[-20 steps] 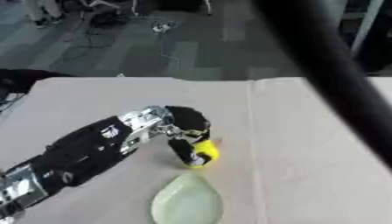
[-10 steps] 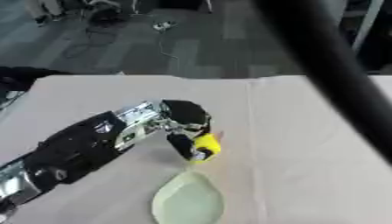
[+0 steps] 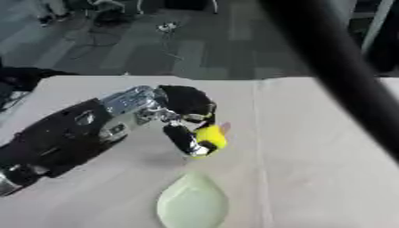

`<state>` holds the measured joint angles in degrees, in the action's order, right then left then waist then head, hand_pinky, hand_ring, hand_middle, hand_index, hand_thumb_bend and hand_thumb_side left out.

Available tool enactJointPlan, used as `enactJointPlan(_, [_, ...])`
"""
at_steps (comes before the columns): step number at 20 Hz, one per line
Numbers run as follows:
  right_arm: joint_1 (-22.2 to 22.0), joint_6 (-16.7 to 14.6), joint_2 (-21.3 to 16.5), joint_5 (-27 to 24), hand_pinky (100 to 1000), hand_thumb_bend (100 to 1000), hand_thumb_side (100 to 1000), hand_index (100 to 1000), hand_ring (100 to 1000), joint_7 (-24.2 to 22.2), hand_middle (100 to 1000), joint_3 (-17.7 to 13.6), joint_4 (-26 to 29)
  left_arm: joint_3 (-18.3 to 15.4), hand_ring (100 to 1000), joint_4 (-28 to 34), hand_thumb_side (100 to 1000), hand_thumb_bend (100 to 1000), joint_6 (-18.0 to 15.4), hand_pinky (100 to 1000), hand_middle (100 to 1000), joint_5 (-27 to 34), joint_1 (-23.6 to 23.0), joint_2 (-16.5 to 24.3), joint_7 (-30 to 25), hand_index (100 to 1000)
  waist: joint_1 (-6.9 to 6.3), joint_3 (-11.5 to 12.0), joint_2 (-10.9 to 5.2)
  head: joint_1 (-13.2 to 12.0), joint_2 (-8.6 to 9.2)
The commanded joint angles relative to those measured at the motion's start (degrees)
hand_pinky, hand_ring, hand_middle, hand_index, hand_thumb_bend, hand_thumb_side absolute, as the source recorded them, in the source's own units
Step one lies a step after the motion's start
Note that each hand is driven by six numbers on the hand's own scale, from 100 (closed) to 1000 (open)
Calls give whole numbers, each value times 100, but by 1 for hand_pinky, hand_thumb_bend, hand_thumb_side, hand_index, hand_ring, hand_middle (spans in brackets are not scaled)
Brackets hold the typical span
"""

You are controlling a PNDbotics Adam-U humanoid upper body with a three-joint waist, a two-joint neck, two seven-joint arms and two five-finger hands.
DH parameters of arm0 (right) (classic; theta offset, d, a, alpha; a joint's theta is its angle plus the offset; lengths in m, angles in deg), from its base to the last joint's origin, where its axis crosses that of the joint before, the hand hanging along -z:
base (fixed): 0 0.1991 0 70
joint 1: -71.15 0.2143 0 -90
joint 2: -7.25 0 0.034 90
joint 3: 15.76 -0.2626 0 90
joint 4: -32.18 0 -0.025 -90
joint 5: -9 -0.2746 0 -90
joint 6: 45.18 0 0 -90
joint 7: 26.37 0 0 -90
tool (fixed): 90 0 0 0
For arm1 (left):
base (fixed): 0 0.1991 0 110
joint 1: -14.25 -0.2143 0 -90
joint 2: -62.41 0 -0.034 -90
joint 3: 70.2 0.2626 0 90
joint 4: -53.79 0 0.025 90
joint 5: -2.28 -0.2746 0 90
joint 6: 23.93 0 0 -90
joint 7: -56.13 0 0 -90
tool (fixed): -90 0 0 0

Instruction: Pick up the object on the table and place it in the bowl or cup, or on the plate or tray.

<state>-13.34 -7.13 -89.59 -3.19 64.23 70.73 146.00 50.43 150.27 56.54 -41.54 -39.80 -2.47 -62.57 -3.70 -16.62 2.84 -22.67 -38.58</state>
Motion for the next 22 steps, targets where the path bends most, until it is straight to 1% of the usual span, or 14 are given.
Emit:
enactJointPlan(1, [1, -2, -108, 74, 191, 100, 856, 321, 382, 58, 419, 1, 78, 33, 100, 594, 748, 100, 137, 100, 100, 197, 5, 334, -301, 373, 27, 28, -90, 60, -45])
enactJointPlan(6, [-39, -2, -91, 180, 191, 100, 852, 320, 382, 135, 419, 10, 78, 92, 100, 1213, 744, 100, 539, 100, 100, 211, -96, 435, -767, 370, 46, 77, -103, 50, -95])
enactJointPlan(10, [-63, -2, -85, 247, 191, 100, 853, 322, 382, 196, 419, 23, 78, 128, 100, 1482, 742, 100, 796, 100, 100, 122, -194, 453, -950, 370, 54, 93, -115, 66, -92])
enactJointPlan(18, [-70, -2, -71, 334, 191, 100, 849, 324, 381, 296, 419, 36, 78, 256, 100, 1633, 740, 100, 913, 100, 100, 111, -390, 391, -1048, 371, 65, 94, -112, 66, -103])
enactJointPlan(22, [-81, -2, -73, 360, 191, 100, 850, 324, 381, 330, 419, 32, 78, 268, 100, 1691, 739, 100, 1022, 100, 100, -18, -457, 331, -896, 369, 70, 103, -121, 64, -91])
